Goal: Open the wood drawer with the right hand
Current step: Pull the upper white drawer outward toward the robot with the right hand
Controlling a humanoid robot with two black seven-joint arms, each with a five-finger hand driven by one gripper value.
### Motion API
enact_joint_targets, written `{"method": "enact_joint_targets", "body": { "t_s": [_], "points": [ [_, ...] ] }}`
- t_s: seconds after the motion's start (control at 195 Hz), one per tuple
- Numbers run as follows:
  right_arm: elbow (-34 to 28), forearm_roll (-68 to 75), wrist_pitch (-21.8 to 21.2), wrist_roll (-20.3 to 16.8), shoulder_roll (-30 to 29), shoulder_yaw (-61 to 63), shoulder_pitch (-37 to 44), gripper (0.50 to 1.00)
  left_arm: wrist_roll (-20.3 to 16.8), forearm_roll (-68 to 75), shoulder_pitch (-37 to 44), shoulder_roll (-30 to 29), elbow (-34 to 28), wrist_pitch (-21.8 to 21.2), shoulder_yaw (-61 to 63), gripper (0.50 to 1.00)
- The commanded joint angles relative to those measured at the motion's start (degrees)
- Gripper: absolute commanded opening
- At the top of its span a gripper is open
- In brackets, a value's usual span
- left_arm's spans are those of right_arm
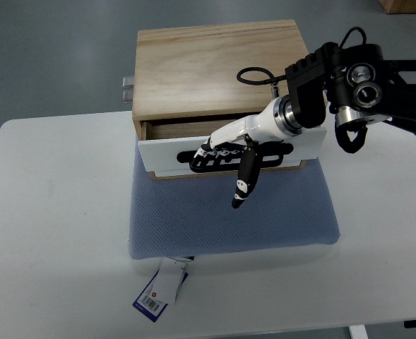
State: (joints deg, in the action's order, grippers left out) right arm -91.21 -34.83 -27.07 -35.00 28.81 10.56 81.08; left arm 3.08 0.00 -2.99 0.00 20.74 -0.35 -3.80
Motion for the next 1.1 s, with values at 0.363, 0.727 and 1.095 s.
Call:
{"method": "enact_joint_targets", "body": {
  "t_s": [0.363, 0.727, 1.095],
  "points": [
    [-5.82, 4.77, -2.11, 0.0, 2.91, 1.39, 0.13, 0.942, 0.0, 0.0, 0.0, 0.0, 0.0, -0.09, -0.07, 1.0],
    [-8.37, 6.88, -2.29, 0.0, 4.15, 2.27, -0.05, 0.942, 0.0, 0.0, 0.0, 0.0, 0.0, -0.09, -0.07, 1.0],
    [-6.26, 9.78, -2.02, 0.0, 4.41, 15.36, 0.57, 0.942, 0.0, 0.0, 0.0, 0.0, 0.0, -0.09, 0.02, 1.0]
  ]
}}
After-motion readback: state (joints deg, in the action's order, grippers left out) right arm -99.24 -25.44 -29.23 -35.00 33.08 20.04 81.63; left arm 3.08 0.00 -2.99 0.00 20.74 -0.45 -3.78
